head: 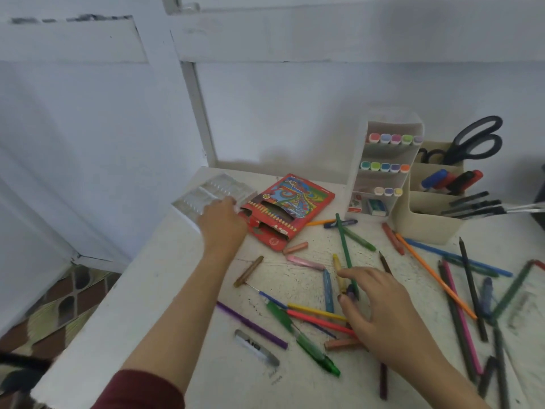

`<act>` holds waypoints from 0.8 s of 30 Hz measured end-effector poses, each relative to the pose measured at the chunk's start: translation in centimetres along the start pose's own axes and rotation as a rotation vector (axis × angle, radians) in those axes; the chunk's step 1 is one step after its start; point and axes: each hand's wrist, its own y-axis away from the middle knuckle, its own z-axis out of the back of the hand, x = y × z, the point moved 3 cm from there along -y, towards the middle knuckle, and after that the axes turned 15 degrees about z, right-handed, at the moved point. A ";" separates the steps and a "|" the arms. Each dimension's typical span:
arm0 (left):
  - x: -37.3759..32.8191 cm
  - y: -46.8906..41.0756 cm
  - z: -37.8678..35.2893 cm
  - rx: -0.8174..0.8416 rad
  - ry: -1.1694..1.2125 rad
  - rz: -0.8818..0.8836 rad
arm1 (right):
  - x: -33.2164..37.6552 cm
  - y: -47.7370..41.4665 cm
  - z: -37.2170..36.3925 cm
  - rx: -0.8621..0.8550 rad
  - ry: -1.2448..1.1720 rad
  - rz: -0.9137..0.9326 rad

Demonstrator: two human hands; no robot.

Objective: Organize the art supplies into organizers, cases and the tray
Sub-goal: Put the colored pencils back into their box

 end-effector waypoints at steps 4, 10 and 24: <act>2.9 -1.8 0.5 0.028 -0.268 0.112 | 0.1 0.4 -0.3 0.003 -0.021 -0.010; 2.9 -1.5 3.4 -0.186 0.010 0.022 | -0.2 1.0 0.4 -0.075 -0.059 -0.017; -5.8 17.2 3.6 0.195 0.336 -0.867 | -3.3 4.6 9.0 -0.607 -0.920 -0.602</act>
